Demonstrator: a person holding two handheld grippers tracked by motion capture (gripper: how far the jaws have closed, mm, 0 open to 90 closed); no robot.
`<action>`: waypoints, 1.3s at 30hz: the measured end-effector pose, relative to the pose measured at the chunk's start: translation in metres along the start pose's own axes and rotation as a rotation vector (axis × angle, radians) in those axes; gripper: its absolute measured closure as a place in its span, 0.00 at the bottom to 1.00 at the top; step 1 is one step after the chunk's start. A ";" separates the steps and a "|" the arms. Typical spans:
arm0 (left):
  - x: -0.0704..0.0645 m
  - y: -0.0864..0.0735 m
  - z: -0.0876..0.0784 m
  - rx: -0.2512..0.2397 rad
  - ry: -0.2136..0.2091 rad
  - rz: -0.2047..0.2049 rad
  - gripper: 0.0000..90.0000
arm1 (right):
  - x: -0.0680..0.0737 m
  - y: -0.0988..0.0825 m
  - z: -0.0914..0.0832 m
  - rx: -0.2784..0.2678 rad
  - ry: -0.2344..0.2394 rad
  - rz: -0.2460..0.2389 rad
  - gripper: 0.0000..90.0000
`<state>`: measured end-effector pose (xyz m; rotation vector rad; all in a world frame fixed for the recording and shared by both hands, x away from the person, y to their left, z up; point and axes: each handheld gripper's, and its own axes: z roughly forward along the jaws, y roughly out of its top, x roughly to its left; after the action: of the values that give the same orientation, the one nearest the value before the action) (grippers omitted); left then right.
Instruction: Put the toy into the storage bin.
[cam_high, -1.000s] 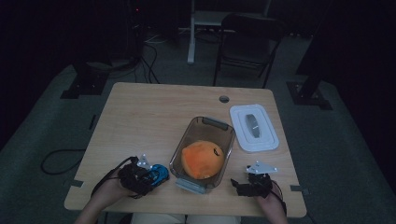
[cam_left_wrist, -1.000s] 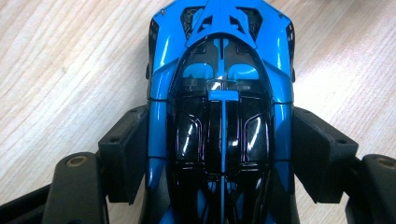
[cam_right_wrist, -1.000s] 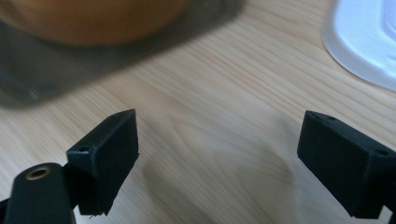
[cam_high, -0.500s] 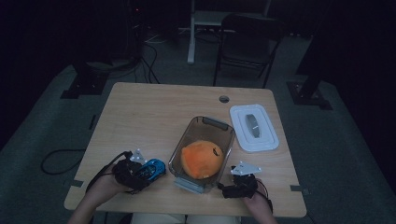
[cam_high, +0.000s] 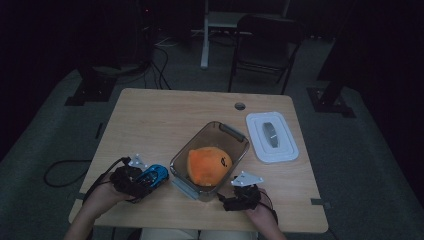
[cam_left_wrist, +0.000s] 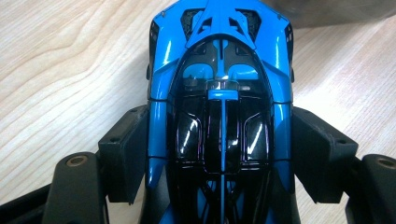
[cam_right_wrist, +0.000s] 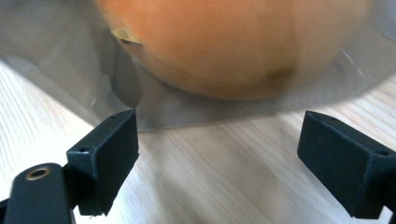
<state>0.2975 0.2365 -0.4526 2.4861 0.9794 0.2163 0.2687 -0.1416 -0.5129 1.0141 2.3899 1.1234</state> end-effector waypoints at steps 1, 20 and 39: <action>0.002 -0.001 -0.001 -0.001 -0.001 -0.005 0.32 | 0.003 0.003 0.003 -0.003 0.004 -0.002 0.14; 0.020 0.024 -0.047 -0.071 0.090 -0.050 0.32 | -0.009 0.009 0.004 -0.022 -0.088 0.080 0.12; 0.005 0.102 -0.081 -0.143 0.080 0.033 0.32 | 0.011 0.015 0.025 0.037 -0.108 0.037 0.12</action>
<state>0.3384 0.2036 -0.3329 2.3800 0.9220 0.3856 0.2814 -0.1137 -0.5168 1.1056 2.3243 1.0134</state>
